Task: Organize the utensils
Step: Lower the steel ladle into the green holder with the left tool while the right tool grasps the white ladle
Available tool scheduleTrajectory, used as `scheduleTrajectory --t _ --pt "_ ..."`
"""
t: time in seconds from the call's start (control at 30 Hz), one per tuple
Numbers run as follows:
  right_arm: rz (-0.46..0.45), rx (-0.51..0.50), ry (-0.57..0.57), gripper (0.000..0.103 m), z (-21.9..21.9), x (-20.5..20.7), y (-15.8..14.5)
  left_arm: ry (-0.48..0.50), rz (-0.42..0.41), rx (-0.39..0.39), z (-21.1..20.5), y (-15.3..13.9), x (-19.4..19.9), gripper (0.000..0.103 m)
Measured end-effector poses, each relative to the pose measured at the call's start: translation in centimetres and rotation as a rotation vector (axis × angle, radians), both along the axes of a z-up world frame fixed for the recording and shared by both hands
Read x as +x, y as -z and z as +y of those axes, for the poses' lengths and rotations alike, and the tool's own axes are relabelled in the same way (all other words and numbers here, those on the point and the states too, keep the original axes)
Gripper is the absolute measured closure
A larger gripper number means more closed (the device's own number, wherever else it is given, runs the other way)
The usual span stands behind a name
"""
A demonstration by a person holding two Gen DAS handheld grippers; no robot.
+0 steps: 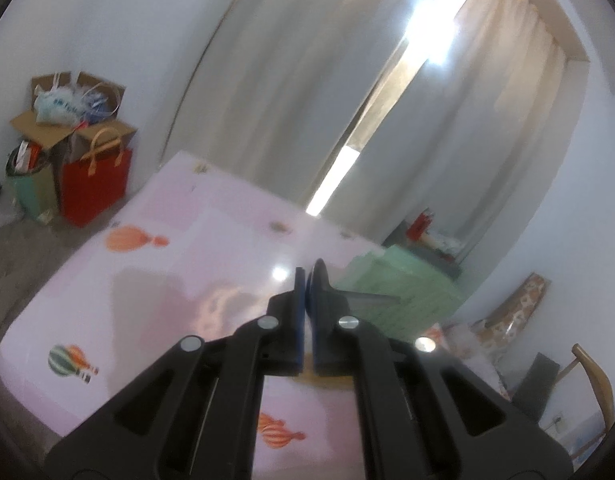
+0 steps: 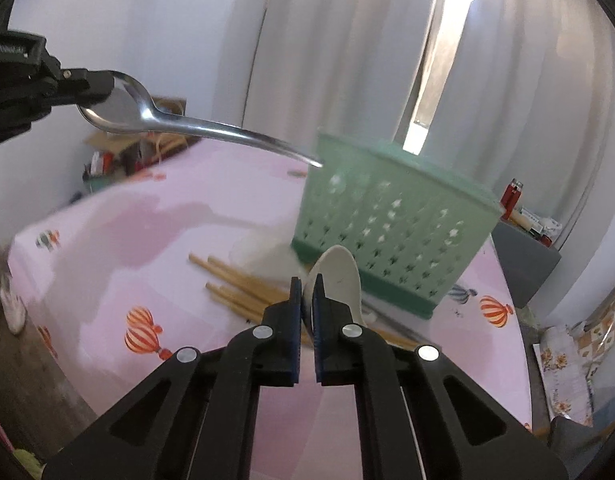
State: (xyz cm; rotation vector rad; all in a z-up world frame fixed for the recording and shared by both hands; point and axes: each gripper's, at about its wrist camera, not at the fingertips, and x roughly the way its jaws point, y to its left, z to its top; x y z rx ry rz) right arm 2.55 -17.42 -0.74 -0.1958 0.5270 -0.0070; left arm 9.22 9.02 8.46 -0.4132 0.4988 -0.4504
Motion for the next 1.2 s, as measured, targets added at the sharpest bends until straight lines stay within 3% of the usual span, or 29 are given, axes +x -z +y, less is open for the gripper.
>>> scheduleTrajectory --t 0.17,0.37,0.5,0.57,0.8,0.93,1.07,1.2 --pt "-0.032 0.045 0.005 0.098 -1.6 -0.6 -1.4 0.063 -0.080 0.003 -1.8 -3.1 0.4 0.102" --pt "-0.055 0.073 0.006 0.098 -2.6 -1.1 -1.9 0.116 -0.196 0.111 -5.6 -7.1 2.2 0.102" --pt "-0.065 0.080 0.004 0.098 -3.0 -1.3 -2.0 0.128 -0.247 0.239 -8.4 -8.4 3.4 0.102" --pt "-0.069 0.080 0.006 0.098 -3.2 -1.3 -2.0 0.121 -0.279 0.355 -10.1 -8.6 3.5 0.102" --pt "-0.071 0.088 0.004 0.098 -3.4 -1.2 -1.9 0.086 -0.354 0.737 -15.4 -7.3 3.6 0.102" --pt "-0.075 0.087 -0.002 0.098 -3.4 -1.2 -2.0 0.114 -0.376 0.881 -18.0 -6.1 4.2 0.103" --pt "-0.076 0.088 -0.006 0.098 -3.4 -1.2 -2.0 0.165 -0.326 0.941 -20.0 -4.6 5.6 0.102" --pt "-0.080 0.088 -0.003 0.098 -3.4 -1.2 -2.1 0.205 -0.271 0.896 -20.9 -3.4 7.3 0.098"
